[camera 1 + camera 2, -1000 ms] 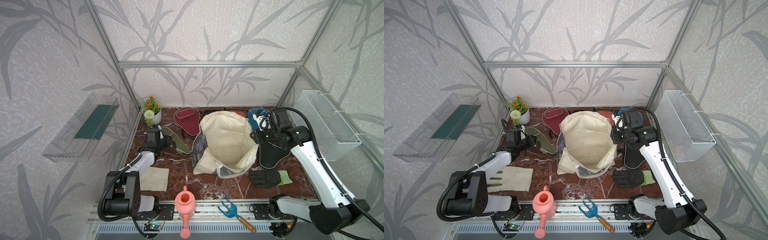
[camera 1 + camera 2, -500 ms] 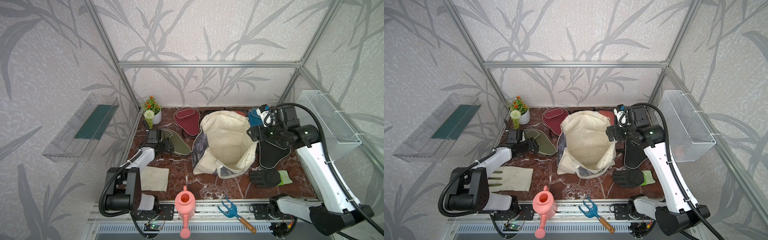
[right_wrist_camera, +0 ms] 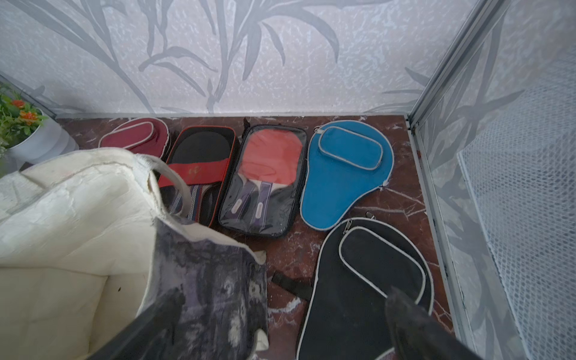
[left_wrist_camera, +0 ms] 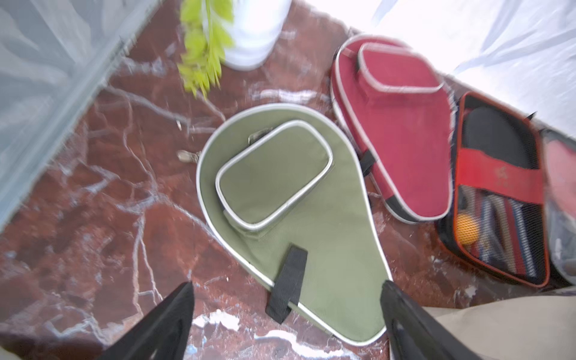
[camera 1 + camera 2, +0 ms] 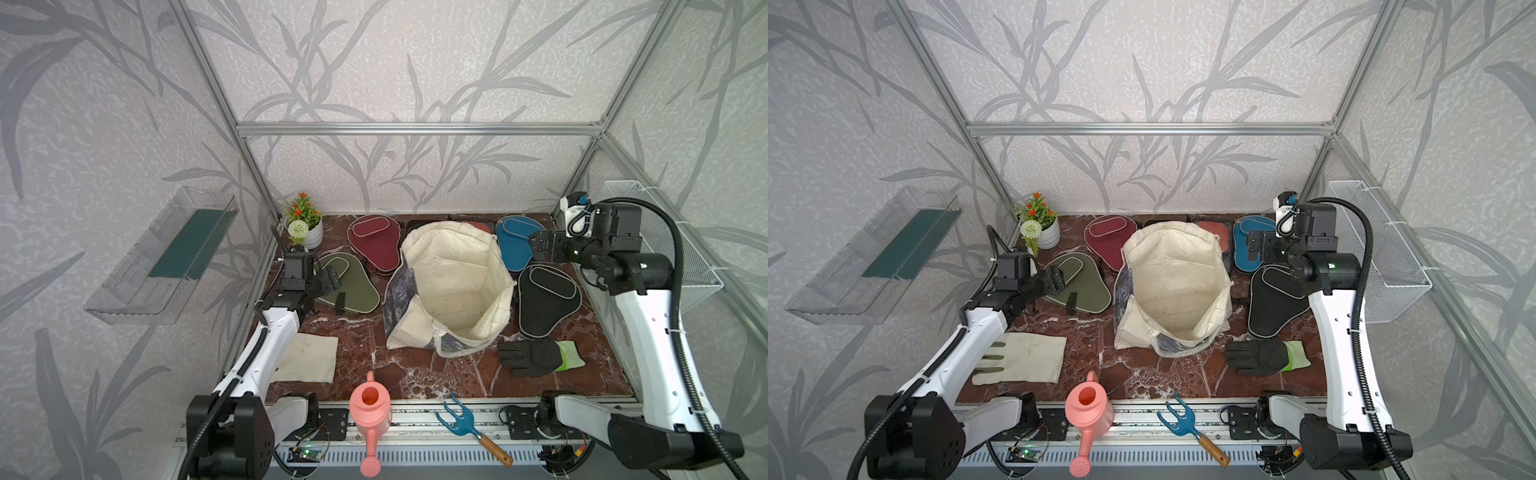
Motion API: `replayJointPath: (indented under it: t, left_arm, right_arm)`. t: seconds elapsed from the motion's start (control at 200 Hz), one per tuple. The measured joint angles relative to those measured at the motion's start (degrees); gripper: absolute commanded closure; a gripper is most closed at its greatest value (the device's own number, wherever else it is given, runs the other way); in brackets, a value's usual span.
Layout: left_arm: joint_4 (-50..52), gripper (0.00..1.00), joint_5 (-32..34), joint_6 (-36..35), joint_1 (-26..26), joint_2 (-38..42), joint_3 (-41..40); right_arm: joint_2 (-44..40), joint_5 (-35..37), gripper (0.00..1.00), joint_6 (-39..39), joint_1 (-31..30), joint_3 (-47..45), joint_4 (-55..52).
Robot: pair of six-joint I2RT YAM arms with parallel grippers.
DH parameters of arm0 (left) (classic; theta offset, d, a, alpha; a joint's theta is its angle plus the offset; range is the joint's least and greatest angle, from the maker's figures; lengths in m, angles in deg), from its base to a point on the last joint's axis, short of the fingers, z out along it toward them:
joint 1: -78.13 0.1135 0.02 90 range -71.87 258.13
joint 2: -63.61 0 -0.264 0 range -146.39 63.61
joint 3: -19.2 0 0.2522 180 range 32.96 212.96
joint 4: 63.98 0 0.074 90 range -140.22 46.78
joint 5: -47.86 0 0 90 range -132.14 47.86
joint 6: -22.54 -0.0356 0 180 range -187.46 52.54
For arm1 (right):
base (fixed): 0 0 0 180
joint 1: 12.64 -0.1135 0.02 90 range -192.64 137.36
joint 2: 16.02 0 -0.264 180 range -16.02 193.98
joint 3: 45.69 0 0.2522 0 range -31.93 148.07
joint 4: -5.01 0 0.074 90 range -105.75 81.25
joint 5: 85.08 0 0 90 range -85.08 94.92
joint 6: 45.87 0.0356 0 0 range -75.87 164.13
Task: Remove the ping pong set from the canvas bag
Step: Reset both arms
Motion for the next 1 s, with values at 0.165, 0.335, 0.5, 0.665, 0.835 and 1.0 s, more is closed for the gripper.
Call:
replayJointPath:
  t: [0.165,0.335,0.5,0.665,0.835,1.0]
  left_arm:
    - [-6.3,0.01,3.6,-2.3,-1.8,12.3,-7.3]
    - [-12.1,0.01,8.9,-4.3,-3.8,16.3,-12.4]
    - [-19.5,0.01,17.9,-6.1,-5.9,15.2,-17.8]
    - [-25.4,0.01,26.5,-7.8,-6.3,9.4,-21.8]
    - [-31.8,0.01,32.9,-9.7,-6.3,4.7,-25.2]
    - [-36.7,0.01,35.2,-12.2,-6.2,2.8,-29.5]
  right_arm:
    - [-3.5,0.9,0.01,0.1,0.0,-14.4,9.7]
    - [-6.6,1.8,0.01,0.0,0.0,-28.9,20.5]
    - [-5.8,1.9,0.01,0.3,-0.7,-40.5,32.7]
    - [-3.3,4.0,0.01,-0.3,-4.1,-47.8,44.9]
    - [0.7,5.6,0.01,-0.9,-5.2,-56.8,64.3]
    - [7.6,7.0,0.01,-1.9,-6.4,-61.2,75.9]
